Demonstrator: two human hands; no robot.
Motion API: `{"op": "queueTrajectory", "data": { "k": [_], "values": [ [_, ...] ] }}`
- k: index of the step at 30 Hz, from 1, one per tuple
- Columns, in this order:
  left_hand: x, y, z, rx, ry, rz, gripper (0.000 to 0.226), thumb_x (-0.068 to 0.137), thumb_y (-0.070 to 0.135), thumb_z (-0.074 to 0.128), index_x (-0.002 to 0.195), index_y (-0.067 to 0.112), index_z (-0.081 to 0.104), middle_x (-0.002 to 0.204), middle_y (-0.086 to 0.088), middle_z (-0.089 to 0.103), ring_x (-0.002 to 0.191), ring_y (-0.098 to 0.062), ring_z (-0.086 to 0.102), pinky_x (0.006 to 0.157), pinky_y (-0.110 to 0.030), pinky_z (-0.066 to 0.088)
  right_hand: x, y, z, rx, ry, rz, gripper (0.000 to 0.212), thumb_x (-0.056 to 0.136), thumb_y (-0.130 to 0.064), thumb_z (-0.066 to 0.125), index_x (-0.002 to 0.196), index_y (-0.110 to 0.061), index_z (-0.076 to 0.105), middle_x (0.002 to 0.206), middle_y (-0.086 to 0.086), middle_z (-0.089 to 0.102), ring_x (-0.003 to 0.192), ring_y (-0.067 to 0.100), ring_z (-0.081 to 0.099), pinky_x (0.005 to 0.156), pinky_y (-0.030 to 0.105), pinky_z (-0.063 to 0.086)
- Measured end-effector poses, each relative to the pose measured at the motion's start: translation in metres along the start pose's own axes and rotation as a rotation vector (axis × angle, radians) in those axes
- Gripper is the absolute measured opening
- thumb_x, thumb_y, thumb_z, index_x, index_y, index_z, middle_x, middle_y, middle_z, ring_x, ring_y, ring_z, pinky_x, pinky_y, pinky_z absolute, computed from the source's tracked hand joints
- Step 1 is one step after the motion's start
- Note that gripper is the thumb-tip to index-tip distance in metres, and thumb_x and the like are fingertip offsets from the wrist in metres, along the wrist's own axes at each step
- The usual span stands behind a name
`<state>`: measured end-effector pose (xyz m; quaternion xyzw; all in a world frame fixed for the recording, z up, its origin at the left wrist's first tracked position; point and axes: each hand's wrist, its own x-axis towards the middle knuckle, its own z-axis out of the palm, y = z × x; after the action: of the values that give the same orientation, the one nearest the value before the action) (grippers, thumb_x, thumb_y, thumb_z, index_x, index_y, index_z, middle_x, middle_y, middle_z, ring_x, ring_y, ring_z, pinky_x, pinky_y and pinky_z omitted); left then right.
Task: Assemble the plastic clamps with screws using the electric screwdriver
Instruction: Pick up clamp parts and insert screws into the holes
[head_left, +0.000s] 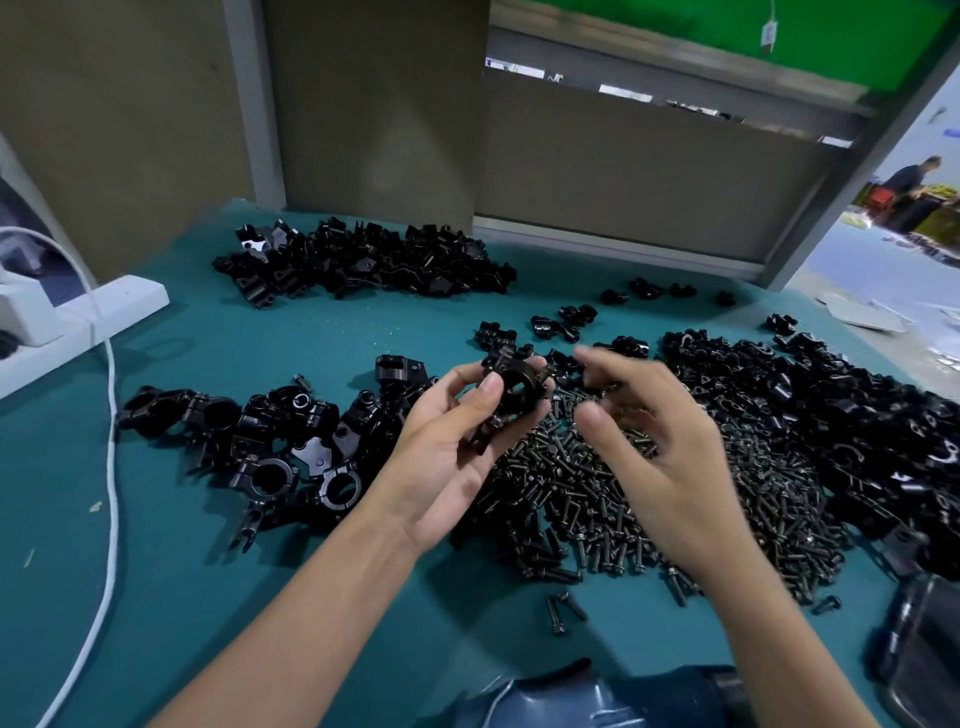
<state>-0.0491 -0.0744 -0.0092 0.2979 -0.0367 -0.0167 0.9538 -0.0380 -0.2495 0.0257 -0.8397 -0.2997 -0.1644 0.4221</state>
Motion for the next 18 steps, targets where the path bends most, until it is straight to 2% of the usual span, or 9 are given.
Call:
{"op": "queueTrajectory", "data": {
  "k": [2, 3, 4, 6, 7, 9, 14, 17, 18],
  "values": [
    [0.001, 0.000, 0.000, -0.015, 0.036, -0.008, 0.020, 0.090, 0.008, 0.055, 0.109, 0.001, 0.051, 0.121, -0.023, 0.067, 0.114, -0.035, 0.065, 0.087, -0.038, 0.059, -0.023, -0.004, -0.015, -0.252, -0.300, 0.027, 0.043, 0.083, -0.082, 0.029, 0.119, -0.064, 0.044, 0.105, -0.032, 0.058, 0.098, -0.007, 0.058, 0.088, 0.024, 0.052],
    [0.001, 0.000, -0.001, -0.021, 0.058, -0.009, 0.020, 0.092, 0.008, 0.053, 0.110, 0.000, 0.050, 0.120, -0.024, 0.067, 0.114, -0.036, 0.064, 0.088, -0.040, 0.059, -0.038, -0.008, -0.018, -0.413, -0.467, 0.012, 0.051, 0.078, -0.088, 0.020, 0.119, -0.066, 0.041, 0.102, -0.032, 0.058, 0.094, -0.009, 0.058, 0.086, 0.024, 0.053],
    [0.002, -0.001, -0.001, -0.024, 0.077, -0.012, 0.019, 0.094, 0.006, 0.051, 0.112, -0.001, 0.050, 0.120, -0.024, 0.067, 0.116, -0.036, 0.063, 0.088, -0.042, 0.058, -0.053, -0.010, -0.018, -0.569, -0.568, -0.053, 0.052, 0.082, -0.085, 0.018, 0.122, -0.062, 0.043, 0.095, -0.028, 0.060, 0.085, -0.008, 0.058, 0.079, 0.023, 0.055],
    [0.004, -0.002, -0.003, -0.034, 0.099, -0.026, 0.022, 0.096, 0.004, 0.049, 0.117, -0.004, 0.050, 0.121, -0.025, 0.066, 0.120, -0.038, 0.061, 0.090, -0.043, 0.058, -0.087, -0.006, -0.011, -0.717, -0.640, -0.225, 0.037, 0.100, -0.051, 0.023, 0.113, -0.049, 0.059, 0.072, -0.018, 0.056, 0.060, -0.001, 0.054, 0.055, 0.017, 0.053],
    [0.004, -0.002, -0.004, -0.045, 0.106, -0.034, 0.025, 0.096, 0.004, 0.050, 0.119, -0.006, 0.051, 0.120, -0.025, 0.067, 0.119, -0.038, 0.062, 0.090, -0.043, 0.058, -0.101, -0.004, -0.007, -0.740, -0.615, -0.257, 0.043, 0.103, -0.037, 0.022, 0.107, -0.045, 0.064, 0.063, -0.015, 0.052, 0.052, 0.003, 0.050, 0.047, 0.016, 0.048],
    [0.005, -0.002, -0.005, -0.061, 0.113, -0.034, 0.029, 0.093, 0.005, 0.054, 0.119, -0.006, 0.054, 0.116, -0.025, 0.068, 0.113, -0.037, 0.065, 0.088, -0.041, 0.059, -0.123, 0.001, -0.001, -0.739, -0.540, -0.294, 0.047, 0.104, -0.030, 0.020, 0.105, -0.042, 0.066, 0.057, -0.011, 0.047, 0.045, 0.007, 0.045, 0.041, 0.016, 0.044],
    [0.006, -0.006, -0.009, 0.082, 0.107, 0.035, 0.045, 0.077, 0.010, 0.069, 0.119, 0.004, 0.058, 0.098, -0.012, 0.075, 0.100, -0.034, 0.070, 0.083, -0.033, 0.059, -0.125, 0.010, -0.007, -0.780, -0.492, -0.444, 0.049, 0.105, -0.027, 0.022, 0.121, -0.038, 0.067, 0.066, -0.014, 0.056, 0.053, 0.003, 0.053, 0.052, 0.013, 0.048],
    [0.006, -0.007, -0.010, 0.199, 0.095, 0.069, 0.054, 0.068, 0.008, 0.077, 0.119, 0.014, 0.062, 0.090, -0.006, 0.076, 0.094, -0.031, 0.071, 0.083, -0.032, 0.058, -0.117, 0.014, -0.015, -0.691, -0.297, -0.574, 0.030, 0.098, -0.027, 0.048, 0.127, -0.030, 0.056, 0.075, -0.015, 0.068, 0.058, 0.002, 0.059, 0.059, 0.016, 0.053],
    [0.007, -0.007, -0.010, 0.229, 0.099, 0.081, 0.053, 0.065, 0.007, 0.079, 0.116, 0.016, 0.066, 0.089, -0.007, 0.075, 0.091, -0.030, 0.071, 0.082, -0.031, 0.059, -0.114, 0.011, -0.020, -0.649, -0.242, -0.555, 0.033, 0.094, -0.032, 0.057, 0.127, -0.026, 0.054, 0.080, -0.013, 0.072, 0.064, 0.002, 0.062, 0.064, 0.019, 0.055]
  ]
}}
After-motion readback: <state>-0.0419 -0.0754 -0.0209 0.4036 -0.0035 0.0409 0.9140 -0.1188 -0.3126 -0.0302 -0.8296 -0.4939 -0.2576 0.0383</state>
